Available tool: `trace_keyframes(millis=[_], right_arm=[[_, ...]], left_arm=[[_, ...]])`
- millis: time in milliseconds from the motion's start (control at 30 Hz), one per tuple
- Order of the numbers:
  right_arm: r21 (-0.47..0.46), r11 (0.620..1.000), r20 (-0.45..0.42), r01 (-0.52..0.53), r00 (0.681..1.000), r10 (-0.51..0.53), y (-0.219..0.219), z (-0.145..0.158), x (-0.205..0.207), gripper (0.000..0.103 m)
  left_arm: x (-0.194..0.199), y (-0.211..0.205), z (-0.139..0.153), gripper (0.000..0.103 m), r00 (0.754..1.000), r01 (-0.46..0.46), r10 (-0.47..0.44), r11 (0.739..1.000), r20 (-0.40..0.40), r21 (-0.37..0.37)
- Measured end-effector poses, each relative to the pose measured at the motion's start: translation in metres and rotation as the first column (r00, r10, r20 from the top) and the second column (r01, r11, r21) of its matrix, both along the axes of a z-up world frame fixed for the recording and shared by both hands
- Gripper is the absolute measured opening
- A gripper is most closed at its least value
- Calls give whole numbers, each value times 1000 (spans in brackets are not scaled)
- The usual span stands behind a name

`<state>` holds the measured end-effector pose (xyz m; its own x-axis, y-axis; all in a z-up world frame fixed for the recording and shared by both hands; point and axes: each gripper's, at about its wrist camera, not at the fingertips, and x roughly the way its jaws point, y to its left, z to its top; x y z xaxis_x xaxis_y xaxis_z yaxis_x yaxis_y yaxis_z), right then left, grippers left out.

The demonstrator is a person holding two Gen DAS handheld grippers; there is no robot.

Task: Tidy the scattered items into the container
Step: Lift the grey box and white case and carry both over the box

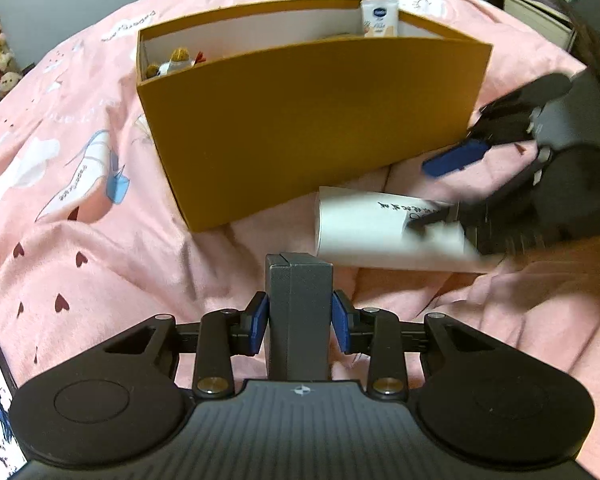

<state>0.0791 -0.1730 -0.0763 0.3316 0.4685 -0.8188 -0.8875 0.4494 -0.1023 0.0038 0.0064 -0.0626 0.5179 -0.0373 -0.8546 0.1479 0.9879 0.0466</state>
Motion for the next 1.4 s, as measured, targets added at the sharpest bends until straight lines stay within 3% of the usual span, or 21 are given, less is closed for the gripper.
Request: trace_keyframes(millis=[67,167,433,967,1233,1300,1400], right_arm=[[-11,999,42,42,998,-42,-13,5,9,41],[12,998,-49,67,997,-66,-19,3,23,41],[11,995,-44,-95,994,96,-5,3,-4,43],[-139,976,129,-165,975,183,38,-37,-28,73],[-130,982,143,-138,977,156,34,-34,-14,70],[-108,985,146,-133,978,148,29,-26,-10,59],[-82,988,124,-133,982,142,22,-14,-2,55]], left_arm=[[1,0,-1,39,1000,-5,5,1000,13,-2],[3,0,-3,39,1000,-8,9,1000,15,-5],[3,-2,-2,39,1000,2,-2,1000,19,1],[3,-2,-2,39,1000,0,0,1000,20,-3],[2,1,0,39,1000,-4,5,999,20,-34],[2,2,1,39,1000,-5,6,999,22,-37],[2,2,0,39,1000,-4,5,999,21,-39]])
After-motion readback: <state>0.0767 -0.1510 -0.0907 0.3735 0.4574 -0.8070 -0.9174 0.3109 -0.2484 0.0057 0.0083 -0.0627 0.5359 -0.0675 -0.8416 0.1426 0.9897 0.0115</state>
